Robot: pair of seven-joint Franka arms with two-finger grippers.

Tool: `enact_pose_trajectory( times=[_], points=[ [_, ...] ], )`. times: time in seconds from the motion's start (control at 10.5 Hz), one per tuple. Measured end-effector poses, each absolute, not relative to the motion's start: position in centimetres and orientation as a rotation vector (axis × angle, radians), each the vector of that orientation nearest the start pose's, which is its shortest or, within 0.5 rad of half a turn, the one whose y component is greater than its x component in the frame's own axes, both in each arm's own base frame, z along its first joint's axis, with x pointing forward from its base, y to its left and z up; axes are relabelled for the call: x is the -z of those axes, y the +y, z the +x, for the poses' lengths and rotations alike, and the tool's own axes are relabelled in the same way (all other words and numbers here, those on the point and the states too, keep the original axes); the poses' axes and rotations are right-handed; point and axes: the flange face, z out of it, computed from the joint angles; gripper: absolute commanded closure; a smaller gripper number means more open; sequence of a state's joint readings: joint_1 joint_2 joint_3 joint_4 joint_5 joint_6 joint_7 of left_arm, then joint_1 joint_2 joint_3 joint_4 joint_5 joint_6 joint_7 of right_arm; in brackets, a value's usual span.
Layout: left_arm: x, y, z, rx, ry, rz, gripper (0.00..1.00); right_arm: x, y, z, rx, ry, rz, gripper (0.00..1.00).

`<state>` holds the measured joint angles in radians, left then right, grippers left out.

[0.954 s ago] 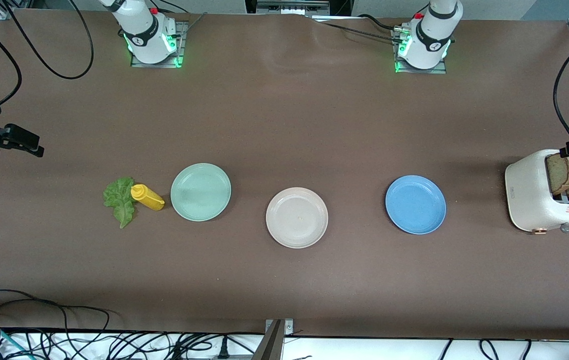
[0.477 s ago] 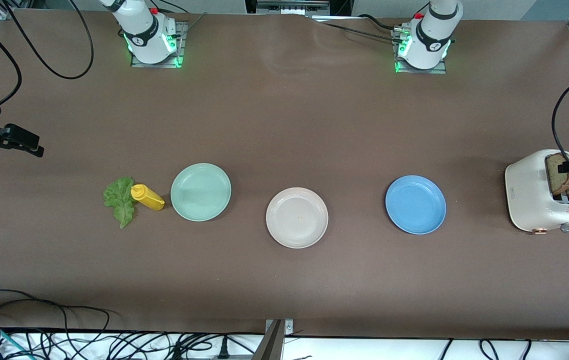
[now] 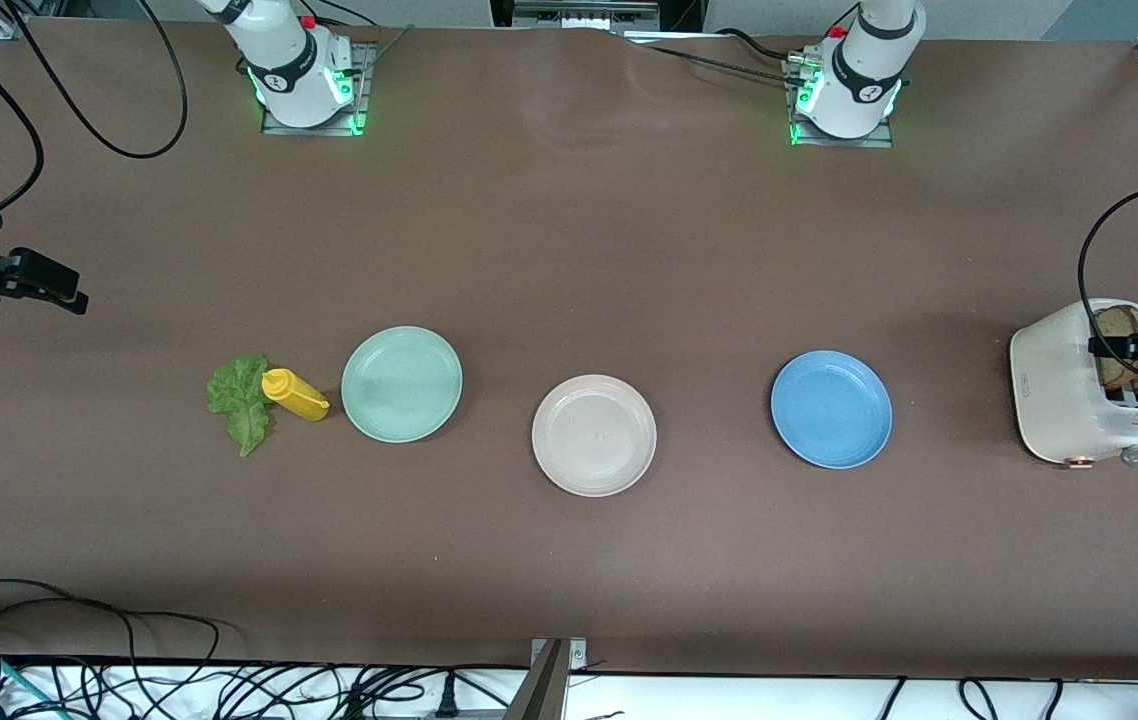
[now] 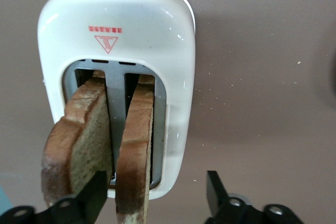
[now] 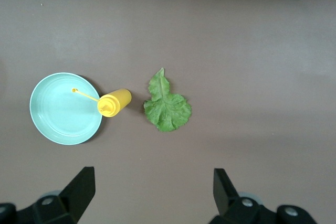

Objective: Make sandwich on beige plate with both arms
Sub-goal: 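Reach the left gripper to the toaster and grasp a bread slice, then lift the bread slice out and carry it to the beige plate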

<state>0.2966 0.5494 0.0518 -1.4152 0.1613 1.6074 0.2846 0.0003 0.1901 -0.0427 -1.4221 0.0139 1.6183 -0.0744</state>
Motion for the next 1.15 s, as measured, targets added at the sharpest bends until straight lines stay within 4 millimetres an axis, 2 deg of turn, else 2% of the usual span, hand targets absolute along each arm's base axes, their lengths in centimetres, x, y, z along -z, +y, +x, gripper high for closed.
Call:
enact_pose_trajectory(
  times=[0.1, 0.57, 0.67, 0.76, 0.95, 1.05, 1.15],
  points=[
    [-36.0, 23.8, 62.4, -0.604, -0.039, -3.015, 1.00, -58.8, -2.2, 61.6, 0.010, -0.050, -3.136, 0.00],
    [-36.9, 24.7, 62.4, -0.583, 0.001, -3.013, 1.00, -58.8, -2.2, 61.6, 0.010, -0.050, -3.136, 0.00],
    [-38.3, 24.8, 62.8, -0.543, 0.005, -3.011, 1.00, -58.8, -2.2, 61.6, 0.010, -0.050, -3.136, 0.00],
    [-40.7, 24.6, 63.2, -0.508, 0.007, -3.010, 1.00, -58.8, -2.2, 61.6, 0.010, -0.050, -3.136, 0.00],
    [-45.2, 22.4, 63.5, -0.503, 0.035, -3.016, 1.00, -58.8, -2.2, 61.6, 0.010, -0.050, -3.136, 0.00],
    [-46.7, 19.7, 64.2, -0.481, 0.046, -3.029, 1.00, -58.8, -2.2, 61.6, 0.010, -0.050, -3.136, 0.00],
    [-47.6, 16.0, 65.0, -0.450, -0.006, -3.061, 1.00, -58.8, -2.2, 61.6, 0.010, -0.050, -3.136, 0.00]
  ],
)
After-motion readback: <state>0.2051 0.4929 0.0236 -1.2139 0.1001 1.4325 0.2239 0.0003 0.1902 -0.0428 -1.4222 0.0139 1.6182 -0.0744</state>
